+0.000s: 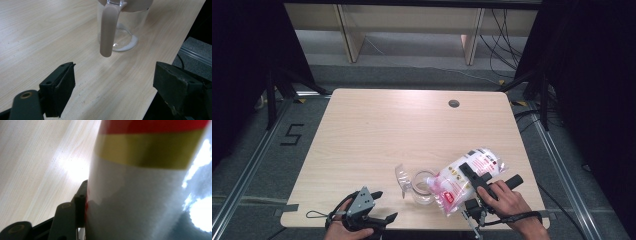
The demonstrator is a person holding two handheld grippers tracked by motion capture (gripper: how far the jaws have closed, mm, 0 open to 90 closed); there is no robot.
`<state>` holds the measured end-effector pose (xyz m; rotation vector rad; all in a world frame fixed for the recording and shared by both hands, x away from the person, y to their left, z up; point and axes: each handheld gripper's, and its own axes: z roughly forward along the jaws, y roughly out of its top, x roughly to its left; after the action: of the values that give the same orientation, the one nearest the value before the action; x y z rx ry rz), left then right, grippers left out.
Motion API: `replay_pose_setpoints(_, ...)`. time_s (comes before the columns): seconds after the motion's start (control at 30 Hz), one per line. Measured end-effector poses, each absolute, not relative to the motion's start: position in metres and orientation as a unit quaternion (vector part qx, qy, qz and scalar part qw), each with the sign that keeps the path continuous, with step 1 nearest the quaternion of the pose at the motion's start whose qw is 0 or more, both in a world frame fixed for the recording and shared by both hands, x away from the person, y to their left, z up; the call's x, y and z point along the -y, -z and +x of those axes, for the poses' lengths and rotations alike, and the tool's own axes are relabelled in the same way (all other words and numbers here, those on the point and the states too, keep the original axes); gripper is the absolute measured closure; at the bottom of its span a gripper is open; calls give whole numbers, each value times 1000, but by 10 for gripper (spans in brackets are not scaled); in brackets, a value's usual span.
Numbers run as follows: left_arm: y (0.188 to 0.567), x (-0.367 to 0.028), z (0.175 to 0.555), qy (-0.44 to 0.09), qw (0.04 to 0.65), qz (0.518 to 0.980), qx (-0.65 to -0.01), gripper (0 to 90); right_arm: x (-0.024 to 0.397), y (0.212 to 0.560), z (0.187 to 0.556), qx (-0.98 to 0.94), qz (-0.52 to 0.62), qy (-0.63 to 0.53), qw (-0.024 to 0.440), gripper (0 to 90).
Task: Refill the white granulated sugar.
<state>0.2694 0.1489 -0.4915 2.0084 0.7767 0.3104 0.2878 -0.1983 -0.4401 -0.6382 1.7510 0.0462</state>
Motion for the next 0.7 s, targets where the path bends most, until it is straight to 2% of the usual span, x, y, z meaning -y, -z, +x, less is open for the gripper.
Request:
replay_pose_setpoints(0.67,491,-149,269,-127,470,815,-315,174,197,439,286,-747,-280,-8,603,499)
replay_pose_setpoints(0.7,490,-150,269,-130,458,823,-312,174,197,438,287,-745,-287,-6,602,500)
